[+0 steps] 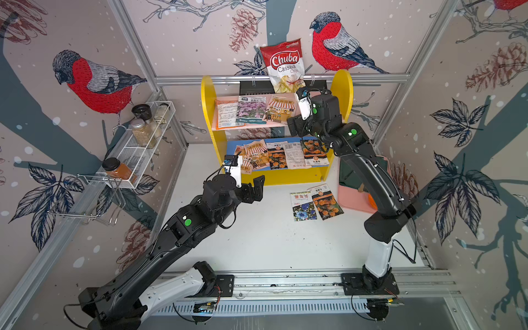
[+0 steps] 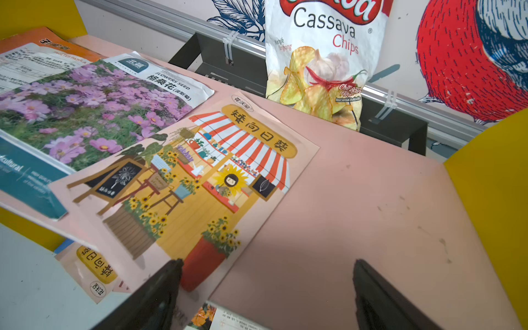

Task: Take the seed bag off the shelf
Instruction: Adjust the seed packet on the shelf, then pick up the seed packet from the shelf.

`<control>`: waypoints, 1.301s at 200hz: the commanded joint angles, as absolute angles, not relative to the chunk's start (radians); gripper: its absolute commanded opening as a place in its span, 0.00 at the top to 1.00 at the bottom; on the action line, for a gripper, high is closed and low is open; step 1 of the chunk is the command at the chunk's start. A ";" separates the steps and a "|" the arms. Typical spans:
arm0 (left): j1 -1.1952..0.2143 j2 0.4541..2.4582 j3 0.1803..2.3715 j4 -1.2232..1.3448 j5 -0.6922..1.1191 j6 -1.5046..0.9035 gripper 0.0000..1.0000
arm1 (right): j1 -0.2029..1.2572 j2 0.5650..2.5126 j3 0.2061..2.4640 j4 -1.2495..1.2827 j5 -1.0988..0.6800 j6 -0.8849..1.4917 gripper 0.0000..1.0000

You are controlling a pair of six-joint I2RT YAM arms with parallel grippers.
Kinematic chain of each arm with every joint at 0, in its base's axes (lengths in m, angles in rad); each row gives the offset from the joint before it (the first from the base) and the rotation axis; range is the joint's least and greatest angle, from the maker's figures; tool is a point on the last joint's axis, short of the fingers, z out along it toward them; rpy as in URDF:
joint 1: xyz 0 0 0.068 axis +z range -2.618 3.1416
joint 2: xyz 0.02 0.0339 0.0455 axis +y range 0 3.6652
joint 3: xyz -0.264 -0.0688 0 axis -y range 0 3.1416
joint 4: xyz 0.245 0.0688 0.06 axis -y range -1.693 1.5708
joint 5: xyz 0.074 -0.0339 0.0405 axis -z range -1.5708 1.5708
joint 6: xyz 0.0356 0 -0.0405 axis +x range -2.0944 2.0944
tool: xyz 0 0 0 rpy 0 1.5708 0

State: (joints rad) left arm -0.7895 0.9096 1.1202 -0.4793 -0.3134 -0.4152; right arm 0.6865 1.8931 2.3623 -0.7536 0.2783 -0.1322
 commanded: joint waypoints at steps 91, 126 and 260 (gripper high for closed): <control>-0.787 0.930 1.175 -0.415 -0.321 -0.400 0.04 | 0.664 1.735 2.265 -0.671 0.150 -0.016 0.05; -0.787 1.003 1.304 -0.389 -0.377 -0.423 0.04 | 0.618 1.612 2.102 -0.576 -0.030 0.190 0.05; -0.623 1.281 1.675 -0.421 -0.032 -0.278 0.15 | 0.508 1.458 1.594 -0.026 -0.434 0.933 0.35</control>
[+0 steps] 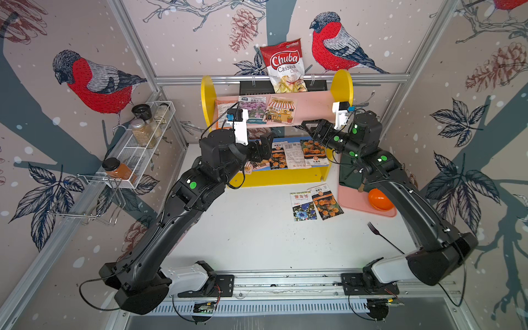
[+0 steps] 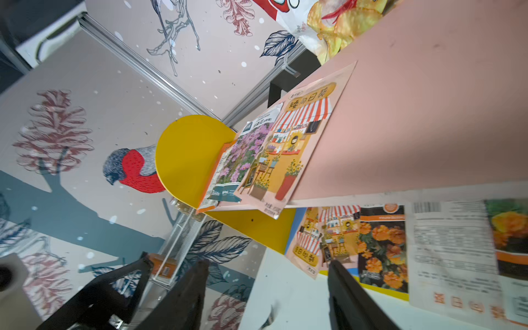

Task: Take the seed bag off the shelf
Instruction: Pick up the seed packet from the shelf.

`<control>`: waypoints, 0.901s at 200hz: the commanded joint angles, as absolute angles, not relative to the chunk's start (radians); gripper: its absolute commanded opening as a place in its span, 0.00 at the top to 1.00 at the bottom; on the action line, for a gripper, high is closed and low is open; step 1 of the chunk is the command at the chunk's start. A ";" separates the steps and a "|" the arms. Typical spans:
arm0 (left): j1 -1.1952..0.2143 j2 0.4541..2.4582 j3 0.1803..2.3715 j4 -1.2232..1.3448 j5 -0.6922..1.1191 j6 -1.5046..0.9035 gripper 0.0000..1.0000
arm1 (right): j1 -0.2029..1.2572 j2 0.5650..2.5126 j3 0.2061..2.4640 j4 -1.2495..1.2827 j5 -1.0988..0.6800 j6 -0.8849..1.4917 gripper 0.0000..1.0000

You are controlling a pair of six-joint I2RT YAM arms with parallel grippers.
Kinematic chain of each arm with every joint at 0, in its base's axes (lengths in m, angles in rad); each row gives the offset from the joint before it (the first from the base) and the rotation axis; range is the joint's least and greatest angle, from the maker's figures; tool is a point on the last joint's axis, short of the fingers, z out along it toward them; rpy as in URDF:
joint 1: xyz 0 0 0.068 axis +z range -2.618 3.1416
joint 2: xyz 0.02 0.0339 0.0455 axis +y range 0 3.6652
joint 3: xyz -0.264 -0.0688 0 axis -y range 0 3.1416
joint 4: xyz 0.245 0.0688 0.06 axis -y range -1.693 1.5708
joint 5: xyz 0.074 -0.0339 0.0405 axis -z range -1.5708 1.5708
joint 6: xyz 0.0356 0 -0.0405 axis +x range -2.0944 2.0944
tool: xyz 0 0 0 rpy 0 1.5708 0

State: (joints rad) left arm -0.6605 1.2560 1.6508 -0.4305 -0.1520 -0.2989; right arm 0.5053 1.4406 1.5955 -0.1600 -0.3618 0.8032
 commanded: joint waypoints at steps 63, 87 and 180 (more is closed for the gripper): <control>-0.483 1.374 1.795 -0.450 0.217 -0.242 0.06 | 0.545 1.527 1.612 0.029 -0.422 1.018 0.42; -0.455 1.410 1.861 -0.455 0.282 -0.233 0.03 | 0.555 1.550 1.621 0.036 -0.404 1.033 0.42; -0.417 1.611 2.126 -0.637 0.440 -0.154 0.03 | 0.552 1.601 1.629 0.103 -0.399 1.095 0.47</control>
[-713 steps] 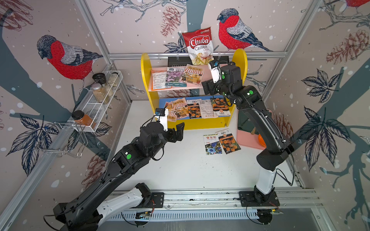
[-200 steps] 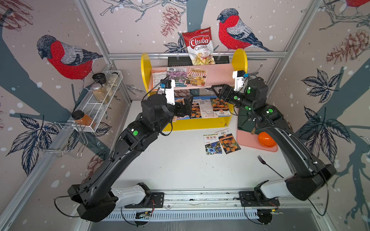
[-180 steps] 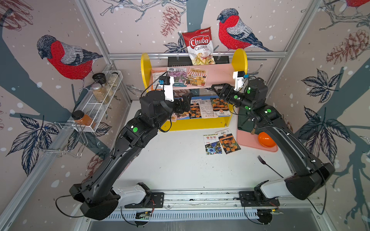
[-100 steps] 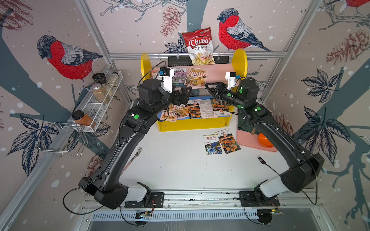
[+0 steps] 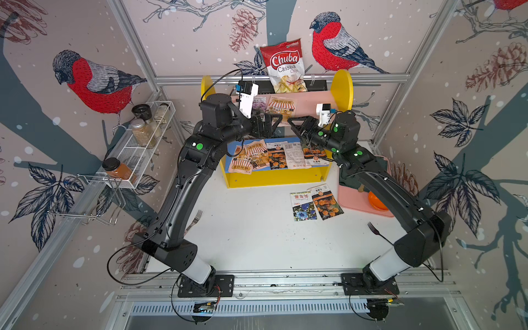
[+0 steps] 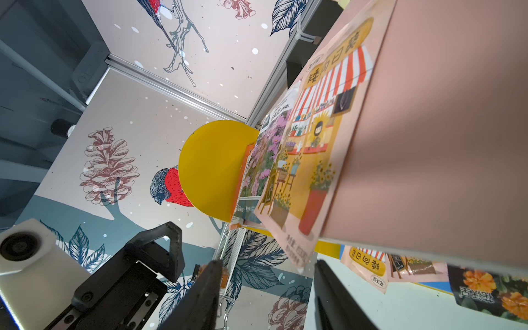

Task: Take the seed bag off the shelf
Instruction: Pick up the seed packet from the shelf.

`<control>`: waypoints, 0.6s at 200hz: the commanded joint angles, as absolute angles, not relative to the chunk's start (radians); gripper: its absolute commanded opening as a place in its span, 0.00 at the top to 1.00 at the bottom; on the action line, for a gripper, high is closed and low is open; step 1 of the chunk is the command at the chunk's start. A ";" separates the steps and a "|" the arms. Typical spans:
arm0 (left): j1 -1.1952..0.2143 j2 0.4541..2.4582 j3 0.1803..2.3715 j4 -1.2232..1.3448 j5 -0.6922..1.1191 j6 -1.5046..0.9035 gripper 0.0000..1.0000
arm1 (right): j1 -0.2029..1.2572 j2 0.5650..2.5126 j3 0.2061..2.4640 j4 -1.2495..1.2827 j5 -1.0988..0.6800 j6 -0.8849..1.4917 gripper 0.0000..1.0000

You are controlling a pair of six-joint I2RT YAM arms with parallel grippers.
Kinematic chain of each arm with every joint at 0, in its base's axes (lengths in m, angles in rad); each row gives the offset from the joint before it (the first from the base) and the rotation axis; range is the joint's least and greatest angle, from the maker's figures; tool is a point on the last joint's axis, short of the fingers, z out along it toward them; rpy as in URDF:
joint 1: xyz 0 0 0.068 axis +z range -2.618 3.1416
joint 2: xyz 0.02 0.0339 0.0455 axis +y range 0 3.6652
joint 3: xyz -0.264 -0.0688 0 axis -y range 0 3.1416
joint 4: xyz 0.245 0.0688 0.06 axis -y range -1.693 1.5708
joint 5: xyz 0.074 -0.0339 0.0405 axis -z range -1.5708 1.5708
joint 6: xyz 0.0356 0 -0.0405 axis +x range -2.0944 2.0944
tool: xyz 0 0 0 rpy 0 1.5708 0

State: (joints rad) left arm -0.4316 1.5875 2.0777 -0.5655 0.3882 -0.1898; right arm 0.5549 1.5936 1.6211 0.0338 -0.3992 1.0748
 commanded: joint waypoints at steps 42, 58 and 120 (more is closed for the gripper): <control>-0.405 1.638 2.166 -0.694 0.470 -0.114 0.04 | 0.542 1.618 1.628 0.126 -0.403 1.122 0.50; -0.402 1.649 2.192 -0.737 0.459 -0.096 0.03 | 0.540 1.621 1.624 0.135 -0.401 1.131 0.51; -0.399 1.642 2.177 -0.744 0.439 -0.084 0.04 | 0.531 1.637 1.617 0.165 -0.406 1.152 0.56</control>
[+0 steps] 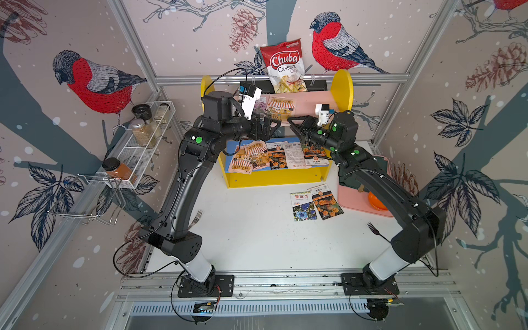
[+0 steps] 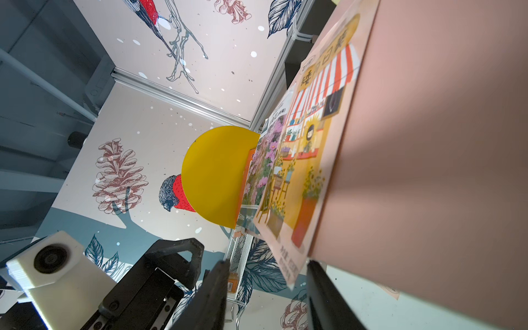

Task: Take the seed bag off the shelf
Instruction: Pick up the seed packet from the shelf.

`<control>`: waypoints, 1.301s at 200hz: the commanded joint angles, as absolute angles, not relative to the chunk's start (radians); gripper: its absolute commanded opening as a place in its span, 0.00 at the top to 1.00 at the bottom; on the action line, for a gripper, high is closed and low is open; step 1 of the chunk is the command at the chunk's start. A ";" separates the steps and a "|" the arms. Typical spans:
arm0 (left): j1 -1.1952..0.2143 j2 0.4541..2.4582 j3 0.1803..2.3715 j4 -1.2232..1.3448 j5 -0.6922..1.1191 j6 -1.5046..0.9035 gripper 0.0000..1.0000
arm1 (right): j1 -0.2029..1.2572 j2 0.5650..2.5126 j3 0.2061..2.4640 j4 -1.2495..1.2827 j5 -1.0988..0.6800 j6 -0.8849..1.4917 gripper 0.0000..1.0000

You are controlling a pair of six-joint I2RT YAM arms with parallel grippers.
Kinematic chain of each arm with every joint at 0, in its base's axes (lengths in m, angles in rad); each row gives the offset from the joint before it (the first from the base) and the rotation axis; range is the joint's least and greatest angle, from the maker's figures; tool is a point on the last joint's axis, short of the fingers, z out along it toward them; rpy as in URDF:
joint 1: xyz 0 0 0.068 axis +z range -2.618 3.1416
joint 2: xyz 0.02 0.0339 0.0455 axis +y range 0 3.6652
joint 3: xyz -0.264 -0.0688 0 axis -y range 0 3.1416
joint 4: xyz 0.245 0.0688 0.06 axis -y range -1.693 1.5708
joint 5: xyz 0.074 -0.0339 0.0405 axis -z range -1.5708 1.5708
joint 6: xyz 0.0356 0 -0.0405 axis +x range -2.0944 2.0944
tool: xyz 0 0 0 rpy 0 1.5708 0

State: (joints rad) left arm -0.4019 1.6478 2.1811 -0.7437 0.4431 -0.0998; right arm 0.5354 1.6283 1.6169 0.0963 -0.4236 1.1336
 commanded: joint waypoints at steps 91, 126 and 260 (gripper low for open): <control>-0.399 1.575 2.056 -0.665 0.426 -0.091 0.03 | 0.523 1.644 1.594 0.199 -0.403 1.182 0.70; -0.399 1.568 2.054 -0.666 0.420 -0.077 0.04 | 0.517 1.639 1.578 0.213 -0.403 1.190 0.76; -0.399 1.538 2.012 -0.650 0.412 -0.071 0.04 | 0.497 1.629 1.546 0.262 -0.414 1.226 0.81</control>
State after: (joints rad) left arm -0.4019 1.5459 2.0197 -0.6907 0.4164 -0.0864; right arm 0.5037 1.6276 1.5440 0.1986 -0.4778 1.2129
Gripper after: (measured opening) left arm 0.964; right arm 0.214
